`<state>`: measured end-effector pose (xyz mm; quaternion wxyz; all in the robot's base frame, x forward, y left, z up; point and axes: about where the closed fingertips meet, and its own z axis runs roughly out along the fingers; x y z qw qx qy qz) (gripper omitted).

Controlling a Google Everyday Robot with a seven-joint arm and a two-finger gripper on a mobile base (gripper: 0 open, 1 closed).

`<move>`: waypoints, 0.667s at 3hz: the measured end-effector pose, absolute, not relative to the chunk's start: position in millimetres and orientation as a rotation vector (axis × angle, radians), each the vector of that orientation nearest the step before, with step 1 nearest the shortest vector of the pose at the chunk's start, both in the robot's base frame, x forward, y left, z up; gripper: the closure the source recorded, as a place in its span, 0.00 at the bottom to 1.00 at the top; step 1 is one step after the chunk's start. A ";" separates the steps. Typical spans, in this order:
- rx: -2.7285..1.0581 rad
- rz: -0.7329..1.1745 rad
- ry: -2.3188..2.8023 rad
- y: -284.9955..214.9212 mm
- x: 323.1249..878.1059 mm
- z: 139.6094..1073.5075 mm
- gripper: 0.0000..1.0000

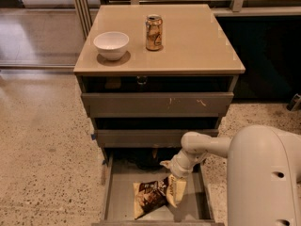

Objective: Pick brown chip bag from bottom drawer and place on counter

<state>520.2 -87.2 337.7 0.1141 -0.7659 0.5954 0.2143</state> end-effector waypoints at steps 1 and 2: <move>-2.246 0.628 1.746 -87.2 520.2 337.7 0.00; -2.276 0.576 1.707 -84.1 517.2 323.4 0.00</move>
Offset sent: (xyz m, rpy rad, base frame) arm -0.0048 0.0074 -0.0384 -0.0355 -0.1288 0.0753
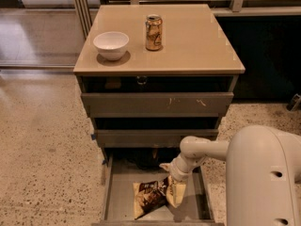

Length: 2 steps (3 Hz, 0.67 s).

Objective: Pick brown chip bag from bottom drawer and place on counter

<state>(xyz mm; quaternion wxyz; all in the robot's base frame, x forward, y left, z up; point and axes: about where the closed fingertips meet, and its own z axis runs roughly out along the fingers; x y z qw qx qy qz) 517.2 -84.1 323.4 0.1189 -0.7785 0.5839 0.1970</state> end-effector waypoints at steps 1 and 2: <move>-2.358 0.473 1.672 -77.8 513.8 294.6 0.00; -2.451 0.332 1.636 -60.9 525.9 264.8 0.00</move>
Offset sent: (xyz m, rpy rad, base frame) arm 0.0302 0.0451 -0.0903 -0.2526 -0.2141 0.1571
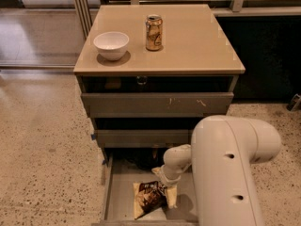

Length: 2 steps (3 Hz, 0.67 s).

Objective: Pick brown chip bag from bottom drawer and place on counter

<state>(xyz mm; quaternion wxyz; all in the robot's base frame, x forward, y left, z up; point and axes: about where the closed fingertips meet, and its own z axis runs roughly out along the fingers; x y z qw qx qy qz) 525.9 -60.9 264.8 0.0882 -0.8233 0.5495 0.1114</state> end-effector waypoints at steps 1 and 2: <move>-2.507 0.219 1.628 -43.7 541.4 236.4 0.00; -2.515 0.157 1.640 -34.0 551.4 221.1 0.00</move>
Offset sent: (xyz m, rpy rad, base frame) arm 0.0404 0.0375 -0.0582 -0.1332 -0.1200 0.0001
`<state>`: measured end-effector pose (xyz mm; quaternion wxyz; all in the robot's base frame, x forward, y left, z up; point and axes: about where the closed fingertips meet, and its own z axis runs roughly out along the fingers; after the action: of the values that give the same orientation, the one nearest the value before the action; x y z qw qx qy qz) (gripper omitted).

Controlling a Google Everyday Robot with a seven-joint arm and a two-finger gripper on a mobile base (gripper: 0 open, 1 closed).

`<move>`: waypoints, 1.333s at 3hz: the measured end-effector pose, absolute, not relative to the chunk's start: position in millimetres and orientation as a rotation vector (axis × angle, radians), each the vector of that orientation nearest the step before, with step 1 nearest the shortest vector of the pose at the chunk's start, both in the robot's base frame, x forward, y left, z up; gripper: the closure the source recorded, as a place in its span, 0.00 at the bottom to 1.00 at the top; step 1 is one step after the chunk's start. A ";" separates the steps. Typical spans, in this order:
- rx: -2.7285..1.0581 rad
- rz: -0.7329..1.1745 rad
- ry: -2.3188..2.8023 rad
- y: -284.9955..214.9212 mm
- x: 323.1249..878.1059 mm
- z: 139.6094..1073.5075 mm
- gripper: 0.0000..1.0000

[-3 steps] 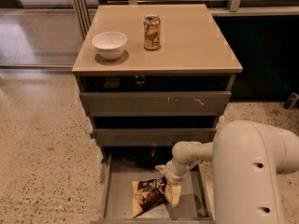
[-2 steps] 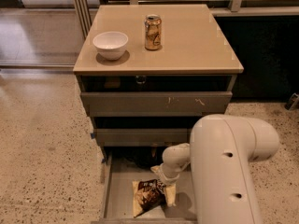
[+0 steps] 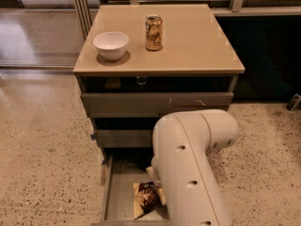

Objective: Pick brown chip bag from bottom drawer and place on counter

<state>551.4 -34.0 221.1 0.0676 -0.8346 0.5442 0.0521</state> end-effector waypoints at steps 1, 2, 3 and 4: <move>-2.515 0.108 1.662 -34.1 556.3 208.3 0.00; -2.530 0.096 1.715 -47.6 551.2 198.8 0.00; -2.536 0.110 1.771 -62.1 544.7 187.3 0.00; -2.543 0.134 1.831 -77.8 540.0 172.5 0.00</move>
Offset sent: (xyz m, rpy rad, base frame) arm -0.0052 -0.0299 -0.0309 -0.1190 0.0156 -0.0627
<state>540.0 -77.8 172.5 0.0029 -0.8108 0.5837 0.0426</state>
